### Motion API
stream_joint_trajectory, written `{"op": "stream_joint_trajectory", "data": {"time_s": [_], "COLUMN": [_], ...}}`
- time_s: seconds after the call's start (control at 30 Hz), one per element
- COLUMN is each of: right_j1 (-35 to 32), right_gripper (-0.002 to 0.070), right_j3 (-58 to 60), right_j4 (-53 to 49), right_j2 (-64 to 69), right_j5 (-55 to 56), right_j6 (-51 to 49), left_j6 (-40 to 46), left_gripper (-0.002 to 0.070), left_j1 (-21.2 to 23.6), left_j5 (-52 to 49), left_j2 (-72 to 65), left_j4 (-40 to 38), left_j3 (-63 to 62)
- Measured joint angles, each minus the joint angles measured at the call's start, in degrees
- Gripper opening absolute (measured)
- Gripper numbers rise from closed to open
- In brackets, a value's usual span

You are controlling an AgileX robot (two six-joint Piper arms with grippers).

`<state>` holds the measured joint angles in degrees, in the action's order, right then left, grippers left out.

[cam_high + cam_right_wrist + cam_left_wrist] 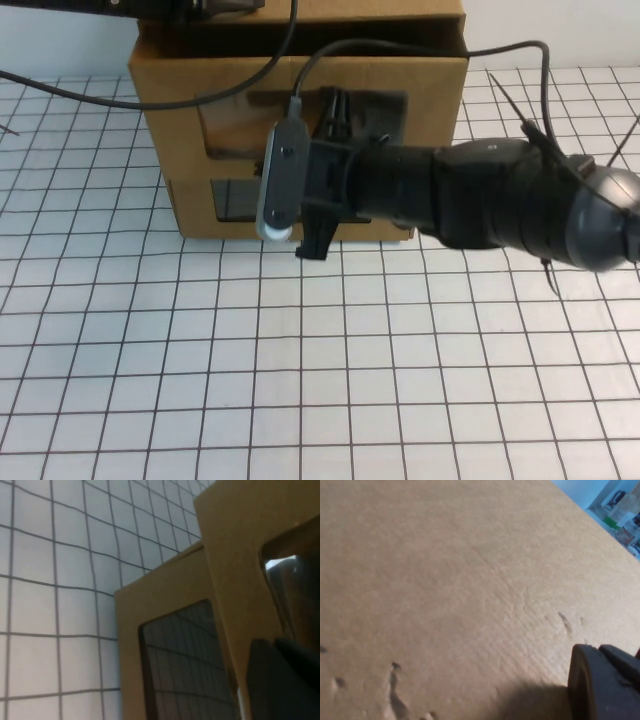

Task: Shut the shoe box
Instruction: Close the shoe box with your right arm

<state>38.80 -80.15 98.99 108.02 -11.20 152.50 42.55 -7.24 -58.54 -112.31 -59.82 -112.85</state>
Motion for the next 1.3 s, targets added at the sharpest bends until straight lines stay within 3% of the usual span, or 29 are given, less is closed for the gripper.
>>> {"op": "stream_joint_trajectory", "data": {"time_s": [0.57, 1.0, 1.3], "right_j1": [-3.0, 3.1, 2.4], "right_gripper": [-0.0013, -0.0013, -0.0013], "right_j3": [-7.0, -1.7, 0.0], "right_j4": [0.0, 0.3, 0.3], "right_j2": [6.4, -3.0, -6.0], "right_j5": [-0.4, 4.1, 7.0], "right_j6": [0.5, 4.7, 5.6], "left_j6": [0.1, 0.1, 0.1], "left_gripper": [-0.0002, -0.0003, -0.0002], "left_j1": [0.0, -0.1, -0.1], "left_j5": [0.0, 0.0, 0.0], "left_j2": [-0.1, -0.1, -0.1], "left_j4": [0.5, 1.2, 1.2], "left_j3": [-0.1, -0.4, -0.4]}}
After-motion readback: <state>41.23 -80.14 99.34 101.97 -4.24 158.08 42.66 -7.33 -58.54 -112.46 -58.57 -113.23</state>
